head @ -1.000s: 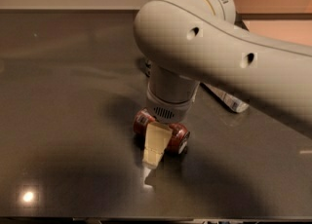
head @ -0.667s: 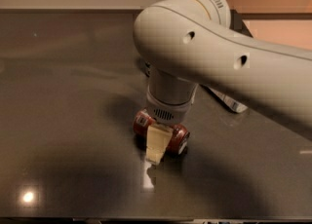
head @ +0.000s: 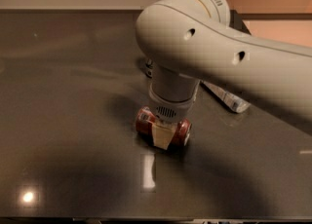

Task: Pick coke can

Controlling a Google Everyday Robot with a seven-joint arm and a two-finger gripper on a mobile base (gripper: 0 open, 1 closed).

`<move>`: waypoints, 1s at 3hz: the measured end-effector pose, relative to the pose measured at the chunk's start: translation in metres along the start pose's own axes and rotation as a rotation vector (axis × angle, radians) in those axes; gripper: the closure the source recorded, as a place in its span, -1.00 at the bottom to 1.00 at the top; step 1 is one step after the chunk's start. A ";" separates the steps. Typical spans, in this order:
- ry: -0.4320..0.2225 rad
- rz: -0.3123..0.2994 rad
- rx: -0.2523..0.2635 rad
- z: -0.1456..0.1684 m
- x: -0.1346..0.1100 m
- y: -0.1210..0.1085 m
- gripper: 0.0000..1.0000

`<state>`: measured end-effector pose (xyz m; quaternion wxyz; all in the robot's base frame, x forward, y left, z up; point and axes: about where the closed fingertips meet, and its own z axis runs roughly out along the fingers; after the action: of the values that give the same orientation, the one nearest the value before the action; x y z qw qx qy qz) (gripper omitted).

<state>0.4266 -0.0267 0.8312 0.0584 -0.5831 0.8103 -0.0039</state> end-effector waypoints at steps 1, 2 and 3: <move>-0.004 -0.020 -0.012 -0.014 -0.001 -0.002 0.73; -0.032 -0.066 -0.039 -0.044 -0.006 -0.006 1.00; -0.079 -0.130 -0.062 -0.086 -0.014 -0.012 1.00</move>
Offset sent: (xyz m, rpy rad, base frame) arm 0.0097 0.0023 0.0890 0.0794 0.0394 0.1425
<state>0.4337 -0.0225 0.9184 0.0719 -0.6358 0.7674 0.0407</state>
